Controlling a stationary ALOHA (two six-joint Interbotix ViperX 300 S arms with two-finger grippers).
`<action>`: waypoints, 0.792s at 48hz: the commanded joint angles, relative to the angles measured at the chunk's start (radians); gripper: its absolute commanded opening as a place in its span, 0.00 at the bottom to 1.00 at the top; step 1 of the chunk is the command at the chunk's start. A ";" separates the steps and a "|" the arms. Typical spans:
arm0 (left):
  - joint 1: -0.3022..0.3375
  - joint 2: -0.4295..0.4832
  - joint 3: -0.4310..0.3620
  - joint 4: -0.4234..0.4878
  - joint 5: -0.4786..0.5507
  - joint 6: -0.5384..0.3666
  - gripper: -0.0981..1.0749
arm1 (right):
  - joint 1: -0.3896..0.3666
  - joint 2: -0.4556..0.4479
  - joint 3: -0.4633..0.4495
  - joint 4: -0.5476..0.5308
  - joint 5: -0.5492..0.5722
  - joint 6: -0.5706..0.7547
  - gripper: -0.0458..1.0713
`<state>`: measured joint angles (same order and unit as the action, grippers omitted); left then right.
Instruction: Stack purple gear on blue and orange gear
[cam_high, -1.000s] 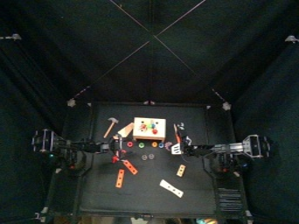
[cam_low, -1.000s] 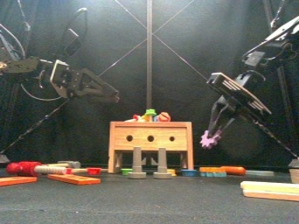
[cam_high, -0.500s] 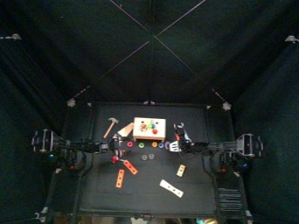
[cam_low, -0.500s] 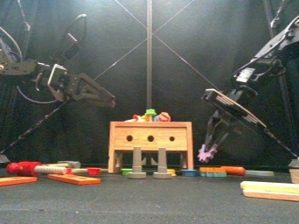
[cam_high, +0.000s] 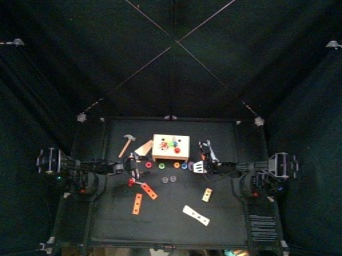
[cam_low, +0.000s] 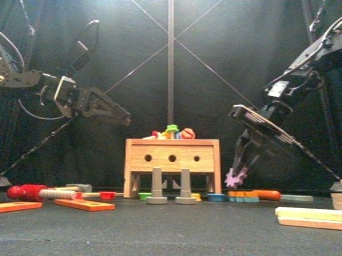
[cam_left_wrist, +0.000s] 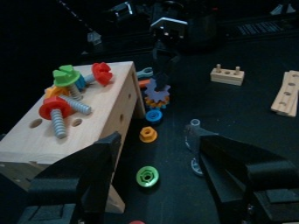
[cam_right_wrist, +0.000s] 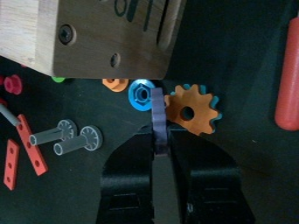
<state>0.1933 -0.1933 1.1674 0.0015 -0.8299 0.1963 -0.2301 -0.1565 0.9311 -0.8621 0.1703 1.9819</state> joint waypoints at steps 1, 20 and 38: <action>0.003 -0.002 -0.011 -0.002 -0.002 0.000 0.89 | -0.008 -0.009 -0.015 0.002 -0.005 -0.002 0.43; 0.005 -0.002 -0.008 -0.002 -0.002 0.000 0.89 | -0.017 -0.005 -0.009 -0.003 -0.005 -0.006 0.47; 0.005 -0.002 -0.006 0.000 -0.002 0.000 0.89 | -0.017 -0.005 -0.005 0.002 0.000 -0.008 0.56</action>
<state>0.1948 -0.1917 1.1704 0.0015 -0.8283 0.1963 -0.2408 -0.1488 0.9327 -0.8606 0.1703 1.9788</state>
